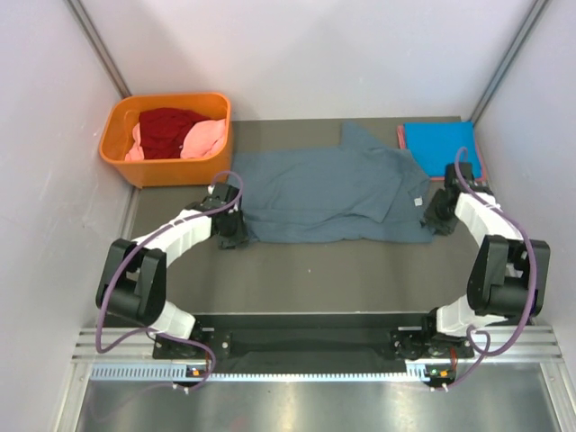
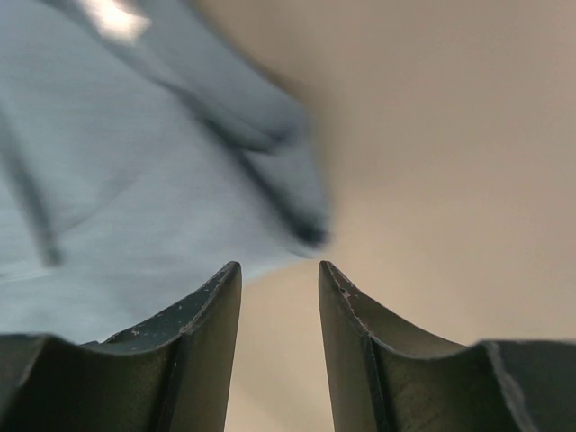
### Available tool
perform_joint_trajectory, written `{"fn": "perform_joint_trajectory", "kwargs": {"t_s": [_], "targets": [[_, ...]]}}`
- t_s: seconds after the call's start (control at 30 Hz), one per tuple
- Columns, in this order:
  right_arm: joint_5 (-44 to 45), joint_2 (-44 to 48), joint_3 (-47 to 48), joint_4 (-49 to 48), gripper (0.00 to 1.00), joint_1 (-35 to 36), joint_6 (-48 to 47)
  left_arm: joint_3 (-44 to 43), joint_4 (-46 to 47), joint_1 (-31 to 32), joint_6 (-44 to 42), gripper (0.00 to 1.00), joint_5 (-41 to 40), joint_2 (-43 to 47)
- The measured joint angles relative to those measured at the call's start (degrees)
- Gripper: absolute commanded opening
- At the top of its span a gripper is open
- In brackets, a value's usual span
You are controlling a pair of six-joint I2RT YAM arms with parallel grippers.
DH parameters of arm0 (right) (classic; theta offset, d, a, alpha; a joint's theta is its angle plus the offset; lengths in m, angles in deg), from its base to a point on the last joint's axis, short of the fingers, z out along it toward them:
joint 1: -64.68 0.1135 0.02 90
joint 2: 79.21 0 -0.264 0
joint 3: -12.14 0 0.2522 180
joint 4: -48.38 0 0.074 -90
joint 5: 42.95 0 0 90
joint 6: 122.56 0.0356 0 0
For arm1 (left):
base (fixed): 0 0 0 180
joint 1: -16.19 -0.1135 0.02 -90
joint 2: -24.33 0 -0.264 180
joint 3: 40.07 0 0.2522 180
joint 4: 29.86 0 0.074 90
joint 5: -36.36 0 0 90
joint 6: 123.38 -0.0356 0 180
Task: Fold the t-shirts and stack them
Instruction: Fold the tshirt
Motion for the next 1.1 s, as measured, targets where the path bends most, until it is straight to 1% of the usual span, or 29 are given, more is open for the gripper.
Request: {"fn": "perform_joint_trajectory", "kwargs": {"t_s": [0.07, 0.2, 0.37, 0.57, 0.6, 0.67, 0.73, 0.77, 0.83, 1.0, 1.1], "targets": [[-0.5, 1.4, -4.1, -1.2, 0.4, -2.7, 1.2, 2.5, 1.2, -0.4, 1.8, 0.5, 0.1, 0.0], [-3.1, 3.1, -9.0, -3.6, 0.4, -4.5, 3.1, 4.1, 2.7, -0.3, 3.8, 0.52, -0.9, 0.0], [-5.8, 2.6, -10.5, -8.2, 0.4, -4.6, 4.4, 4.2, 4.6, -0.4, 4.9, 0.52, -3.5, 0.0], [-5.7, 0.7, -10.5, -12.0, 0.39, -4.6, 4.5, 3.7, 5.7, -0.4, 5.0, 0.5, -7.2, -1.6], [-5.4, 0.3, -10.5, -12.2, 0.38, -4.6, 4.5, 3.3, 5.7, -0.4, 5.0, 0.46, -7.8, -2.1], [-4.7, -0.3, -10.6, -12.4, 0.26, -4.6, 4.4, 2.5, 6.0, -0.4, 4.6, 0.41, -9.1, -3.1], [-3.8, -0.6, -10.8, -12.6, 0.13, -4.6, 4.4, 1.8, 6.0, -0.4, 4.2, 0.25, -10.1, -3.9], [-3.1, -0.7, -10.8, -12.4, 0.01, -4.7, 4.3, 1.4, 6.1, -0.4, 3.9, 0.16, -10.3, -4.3], [-2.2, -0.8, -10.8, -12.1, 0.0, -5.2, 4.4, 0.4, 5.9, -0.2, 3.3, 0.0, -10.0, -5.2], [0.4, 0.0, -10.8, -10.3, 0.0, -6.3, 4.5, -0.5, 4.9, 0.5, 2.5, 0.0, -10.5, -5.8], [2.6, 3.0, -10.8, -7.9, 0.0, -6.3, 4.5, 0.3, 4.5, 0.9, 2.4, 0.0, -11.1, -4.8]]}}
